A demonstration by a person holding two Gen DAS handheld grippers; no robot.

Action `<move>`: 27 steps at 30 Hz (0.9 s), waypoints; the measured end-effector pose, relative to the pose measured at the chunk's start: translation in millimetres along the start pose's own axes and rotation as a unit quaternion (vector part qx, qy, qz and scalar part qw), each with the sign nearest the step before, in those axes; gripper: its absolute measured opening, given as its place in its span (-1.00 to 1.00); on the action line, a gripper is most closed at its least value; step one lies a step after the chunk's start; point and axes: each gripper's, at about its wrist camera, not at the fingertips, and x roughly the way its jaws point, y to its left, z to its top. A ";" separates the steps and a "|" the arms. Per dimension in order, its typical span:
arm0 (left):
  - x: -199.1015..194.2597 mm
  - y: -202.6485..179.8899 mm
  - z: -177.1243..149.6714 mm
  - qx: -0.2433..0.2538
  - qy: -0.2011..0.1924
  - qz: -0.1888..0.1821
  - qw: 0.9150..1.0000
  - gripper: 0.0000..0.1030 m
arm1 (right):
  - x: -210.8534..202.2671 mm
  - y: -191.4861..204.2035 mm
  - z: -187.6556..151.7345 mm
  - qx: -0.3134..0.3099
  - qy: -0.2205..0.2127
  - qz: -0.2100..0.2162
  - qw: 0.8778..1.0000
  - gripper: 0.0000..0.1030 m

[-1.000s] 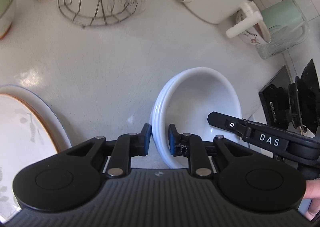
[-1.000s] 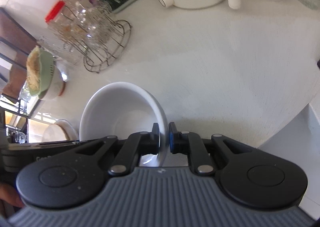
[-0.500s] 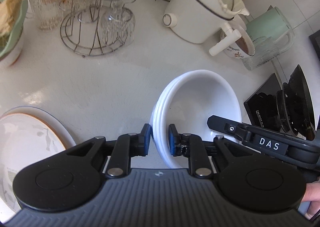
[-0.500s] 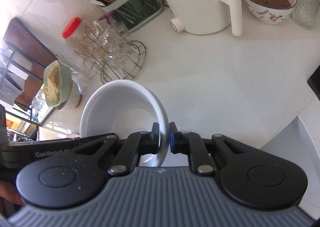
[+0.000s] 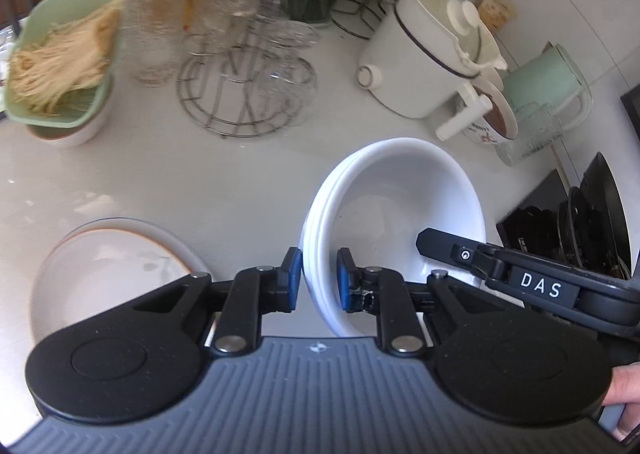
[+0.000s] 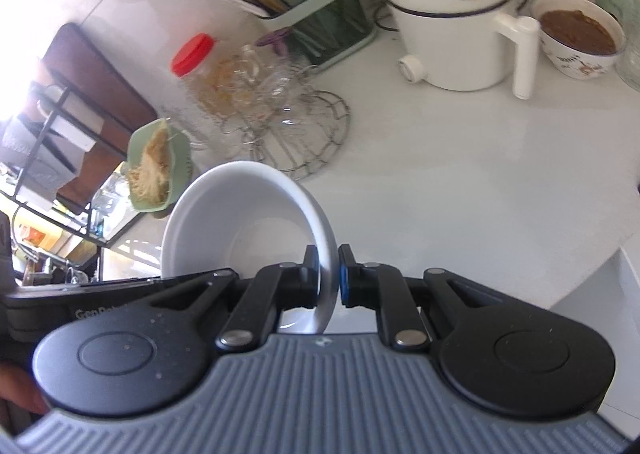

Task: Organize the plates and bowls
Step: 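Carry the nested bowls over the leaf-pattern plate stack and lower them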

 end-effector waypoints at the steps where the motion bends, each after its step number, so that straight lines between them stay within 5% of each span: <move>1: -3.0 5.0 -1.1 -0.005 -0.001 0.001 1.000 -0.57 | 1.5 5.3 -0.7 -0.002 0.001 0.002 1.000 -0.74; 27: -29.5 133.0 -57.2 -0.109 -0.051 0.043 0.992 -0.57 | 71.9 112.3 -51.2 -0.084 0.065 0.013 0.994 -0.72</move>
